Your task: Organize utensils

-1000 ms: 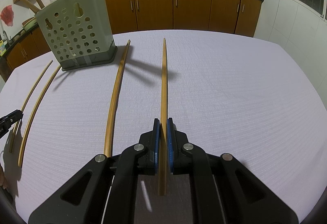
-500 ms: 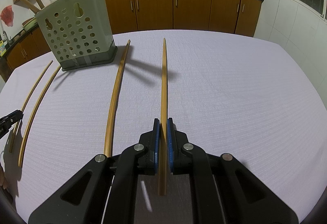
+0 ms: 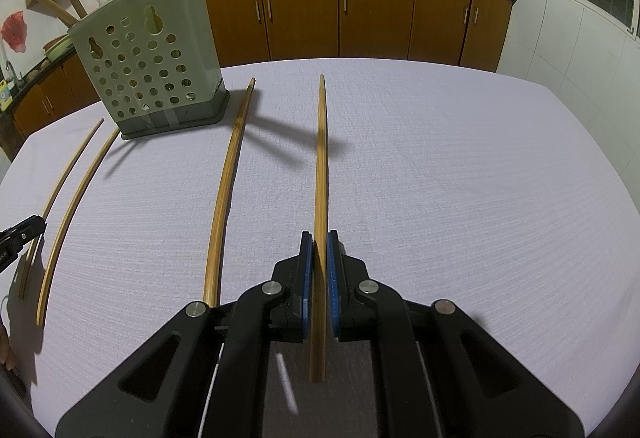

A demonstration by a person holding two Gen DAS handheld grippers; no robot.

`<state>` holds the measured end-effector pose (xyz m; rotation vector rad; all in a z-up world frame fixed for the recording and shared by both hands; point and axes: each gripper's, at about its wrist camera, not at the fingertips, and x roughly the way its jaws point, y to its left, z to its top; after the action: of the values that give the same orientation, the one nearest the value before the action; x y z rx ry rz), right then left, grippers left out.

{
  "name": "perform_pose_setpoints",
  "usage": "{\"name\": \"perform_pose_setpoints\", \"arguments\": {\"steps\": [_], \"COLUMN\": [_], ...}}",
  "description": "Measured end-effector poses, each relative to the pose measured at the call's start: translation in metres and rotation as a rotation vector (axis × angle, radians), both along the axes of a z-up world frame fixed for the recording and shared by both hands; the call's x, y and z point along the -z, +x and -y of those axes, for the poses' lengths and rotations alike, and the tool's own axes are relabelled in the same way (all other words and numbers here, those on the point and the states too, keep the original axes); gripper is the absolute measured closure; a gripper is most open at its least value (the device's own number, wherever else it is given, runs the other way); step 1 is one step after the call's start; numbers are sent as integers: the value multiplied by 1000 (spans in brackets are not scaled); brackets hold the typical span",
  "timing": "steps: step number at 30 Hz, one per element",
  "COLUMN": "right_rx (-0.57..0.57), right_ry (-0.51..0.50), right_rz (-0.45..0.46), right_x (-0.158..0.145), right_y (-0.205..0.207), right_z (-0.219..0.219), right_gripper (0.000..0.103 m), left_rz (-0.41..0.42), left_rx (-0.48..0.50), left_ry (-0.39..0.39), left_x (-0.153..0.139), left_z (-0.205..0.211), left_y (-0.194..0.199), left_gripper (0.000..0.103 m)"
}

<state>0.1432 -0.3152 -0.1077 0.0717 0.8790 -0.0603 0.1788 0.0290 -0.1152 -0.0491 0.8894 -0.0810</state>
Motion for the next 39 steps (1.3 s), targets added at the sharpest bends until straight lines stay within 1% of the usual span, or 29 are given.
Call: {"name": "perform_pose_setpoints", "arguments": {"steps": [32,35,37,39], "right_rx": [1,1,-1,-1], "right_ry": [2,10,21,43], "right_rz": [1,2,3,4], "right_x": [0,-1,-1,0], "right_y": [0,-1,-4,-5], "right_z": [0,2,3,6], "right_gripper": [94,94,95,95], "left_rz": [0,1,1,1], "left_rx": [-1,0,7,14], "left_ry": [-2,-6,12,13], "left_x": [0,0,0,0], "left_z": [0,1,2,3], "left_y": [0,-1,-6,-9], "left_gripper": [90,90,90,91]}}
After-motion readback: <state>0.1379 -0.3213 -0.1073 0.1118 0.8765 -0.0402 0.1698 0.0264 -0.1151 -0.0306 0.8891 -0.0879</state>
